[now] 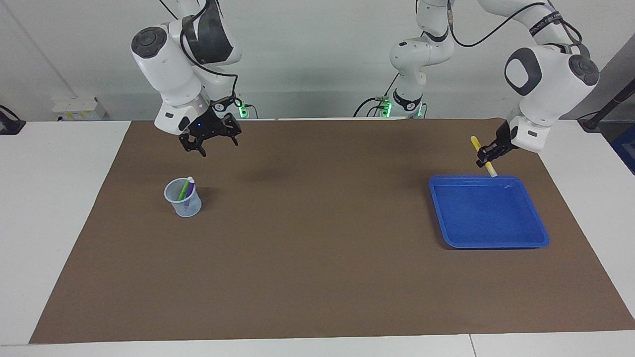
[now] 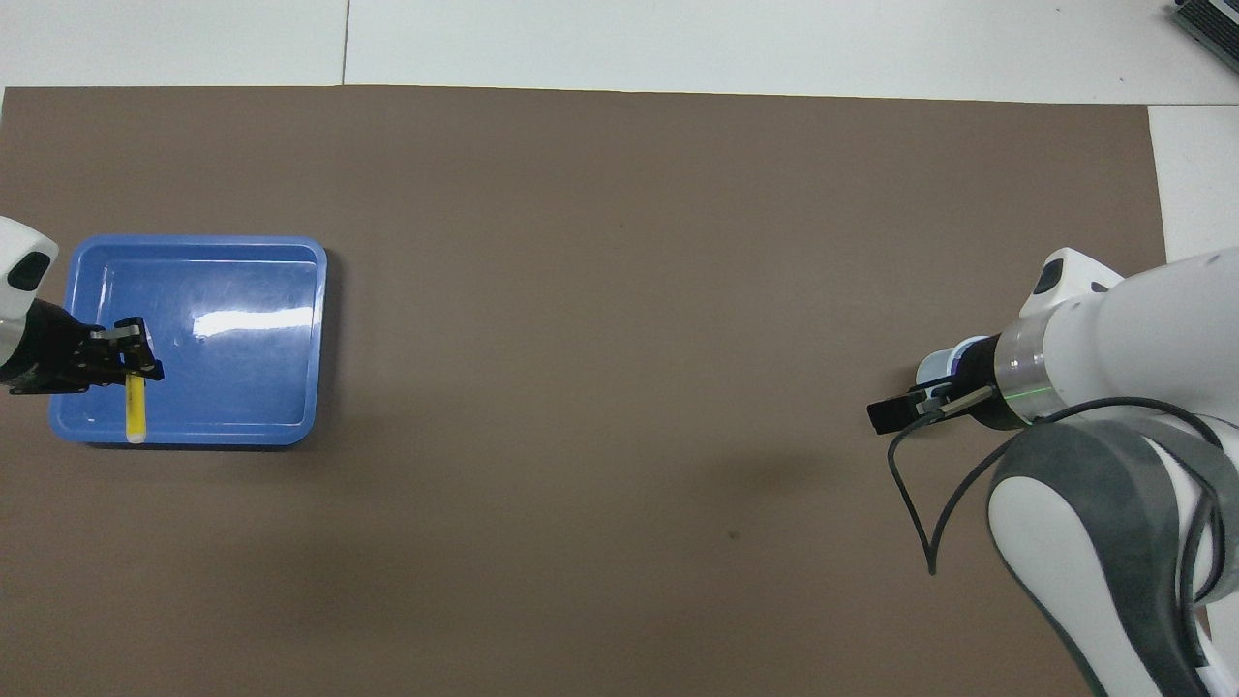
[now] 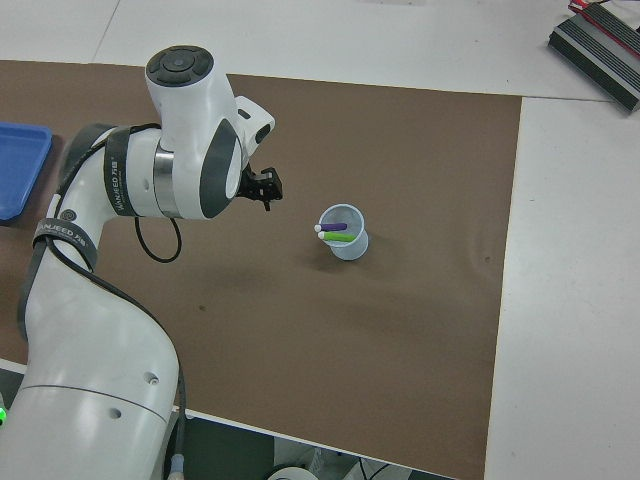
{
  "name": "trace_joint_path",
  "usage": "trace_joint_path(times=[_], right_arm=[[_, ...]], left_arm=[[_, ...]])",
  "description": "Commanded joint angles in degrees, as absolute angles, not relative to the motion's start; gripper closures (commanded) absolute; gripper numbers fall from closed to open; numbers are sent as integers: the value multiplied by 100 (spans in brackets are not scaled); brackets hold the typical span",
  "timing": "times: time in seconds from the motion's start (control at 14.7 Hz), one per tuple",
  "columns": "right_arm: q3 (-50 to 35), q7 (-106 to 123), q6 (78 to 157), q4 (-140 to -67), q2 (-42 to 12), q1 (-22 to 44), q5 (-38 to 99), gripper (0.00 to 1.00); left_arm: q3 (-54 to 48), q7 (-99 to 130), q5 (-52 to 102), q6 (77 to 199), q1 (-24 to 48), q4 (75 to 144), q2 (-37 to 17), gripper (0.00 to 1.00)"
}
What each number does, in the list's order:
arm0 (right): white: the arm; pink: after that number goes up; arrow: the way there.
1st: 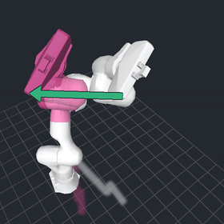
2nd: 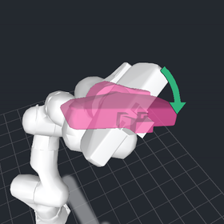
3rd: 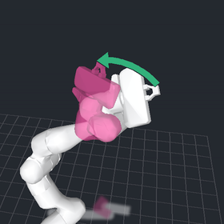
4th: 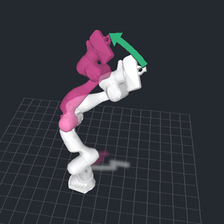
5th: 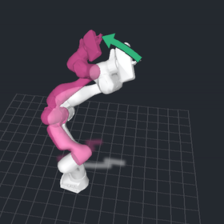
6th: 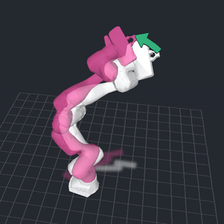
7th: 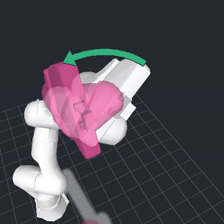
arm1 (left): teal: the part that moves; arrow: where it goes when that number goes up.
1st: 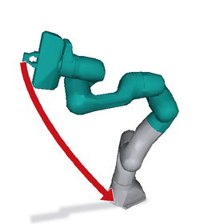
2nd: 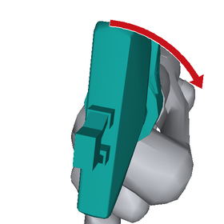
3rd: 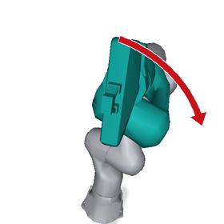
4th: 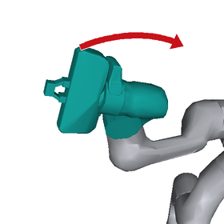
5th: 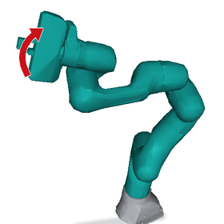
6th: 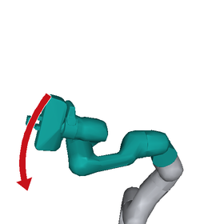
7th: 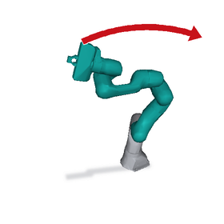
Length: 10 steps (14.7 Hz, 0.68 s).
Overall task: Right arm passes pens to left for tray arrangement
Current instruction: 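Lower the yellow pen into the blue tray with the left gripper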
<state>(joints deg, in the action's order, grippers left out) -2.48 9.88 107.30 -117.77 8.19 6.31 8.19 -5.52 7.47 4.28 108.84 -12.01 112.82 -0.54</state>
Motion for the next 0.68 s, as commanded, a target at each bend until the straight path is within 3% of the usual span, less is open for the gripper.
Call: trace_joint_path(times=[0.0,0.61], right_arm=[[-308,958,10933,-12111,1046,519,511,1],[-308,1020,11688,-12735,993,194,-114,4]], left_arm=[[-633,501,36,11468,-1292,11224,-464,100],[-659,-44,-26,12620,-870,11215,-1353,100]])
